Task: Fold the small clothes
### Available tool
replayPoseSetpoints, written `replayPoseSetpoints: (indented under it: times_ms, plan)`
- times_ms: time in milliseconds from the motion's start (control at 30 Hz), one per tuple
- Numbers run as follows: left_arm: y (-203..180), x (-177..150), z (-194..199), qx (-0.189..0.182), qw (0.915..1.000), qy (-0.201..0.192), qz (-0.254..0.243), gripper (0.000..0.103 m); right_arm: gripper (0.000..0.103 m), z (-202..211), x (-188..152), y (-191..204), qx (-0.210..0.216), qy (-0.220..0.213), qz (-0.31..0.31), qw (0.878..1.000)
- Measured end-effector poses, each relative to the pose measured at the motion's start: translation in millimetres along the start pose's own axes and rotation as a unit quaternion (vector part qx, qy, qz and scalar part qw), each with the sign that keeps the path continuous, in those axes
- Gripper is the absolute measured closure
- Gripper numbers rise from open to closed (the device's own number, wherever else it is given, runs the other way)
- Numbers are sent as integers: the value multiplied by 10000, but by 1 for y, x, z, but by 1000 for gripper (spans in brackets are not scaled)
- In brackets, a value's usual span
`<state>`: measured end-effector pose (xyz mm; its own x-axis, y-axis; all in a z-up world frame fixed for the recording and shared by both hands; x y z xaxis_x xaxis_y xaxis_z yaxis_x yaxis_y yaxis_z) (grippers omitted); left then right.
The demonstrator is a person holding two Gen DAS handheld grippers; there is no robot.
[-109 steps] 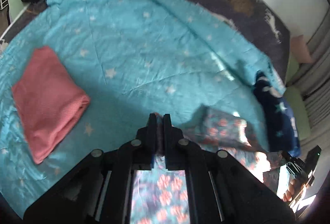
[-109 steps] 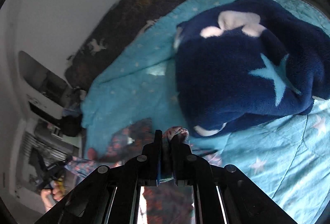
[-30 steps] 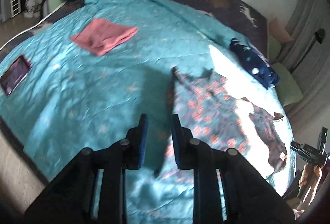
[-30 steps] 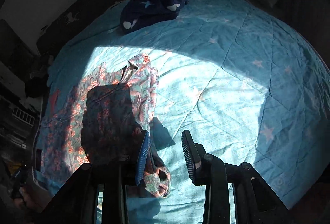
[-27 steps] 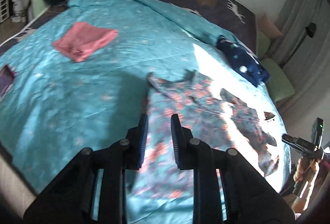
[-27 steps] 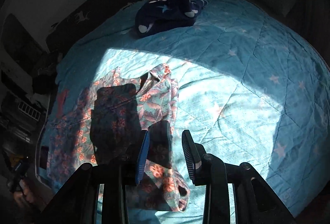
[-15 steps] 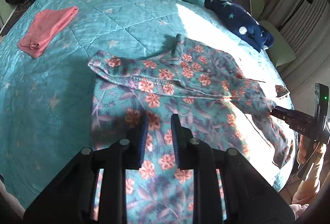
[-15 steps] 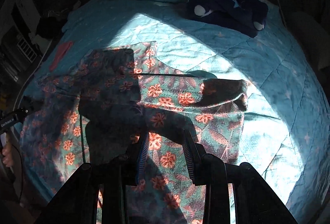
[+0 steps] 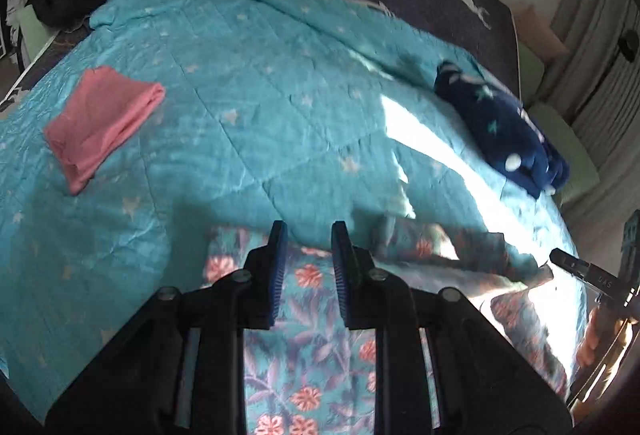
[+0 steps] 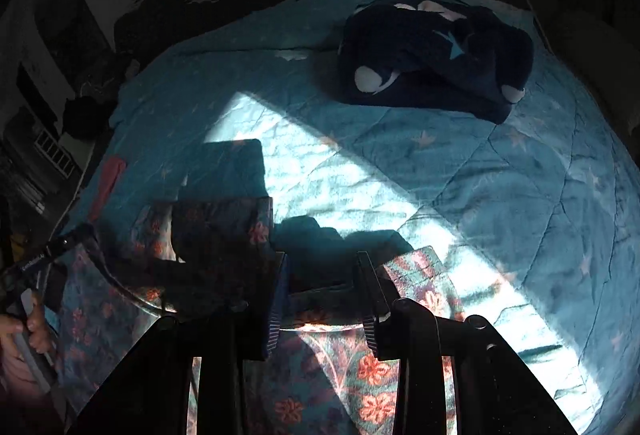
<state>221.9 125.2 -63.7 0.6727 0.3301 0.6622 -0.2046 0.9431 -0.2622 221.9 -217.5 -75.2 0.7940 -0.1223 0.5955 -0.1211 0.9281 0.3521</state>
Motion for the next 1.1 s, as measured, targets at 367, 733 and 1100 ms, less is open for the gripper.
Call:
replayPoseSetpoints:
  times_ms: [367,733,1100]
  plan:
    - [16,-45,34,165,9994,120,-285,58,64,33,-26,-40,-592,-42,-12,9982]
    - [71,-113,33,808,9928,808,-352,50,57,55,-92,-57,-817,421,12,9958]
    - [61,-115,71,687,9959,525,-267,47,53,98,-103,-27,-1087,49,531,9926]
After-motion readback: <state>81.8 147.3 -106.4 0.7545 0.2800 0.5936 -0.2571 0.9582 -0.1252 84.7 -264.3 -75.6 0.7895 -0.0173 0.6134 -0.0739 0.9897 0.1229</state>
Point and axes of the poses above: each gripper's, at about its wrist camera, not at the fingertips, and z roughly against the way its jaws point, y to its left, x to its top, the point moved 10 cm from there along -z, roughly the way its jaws point, and after that the axes turned 3 degrees about -y, right-handed, at the moved point
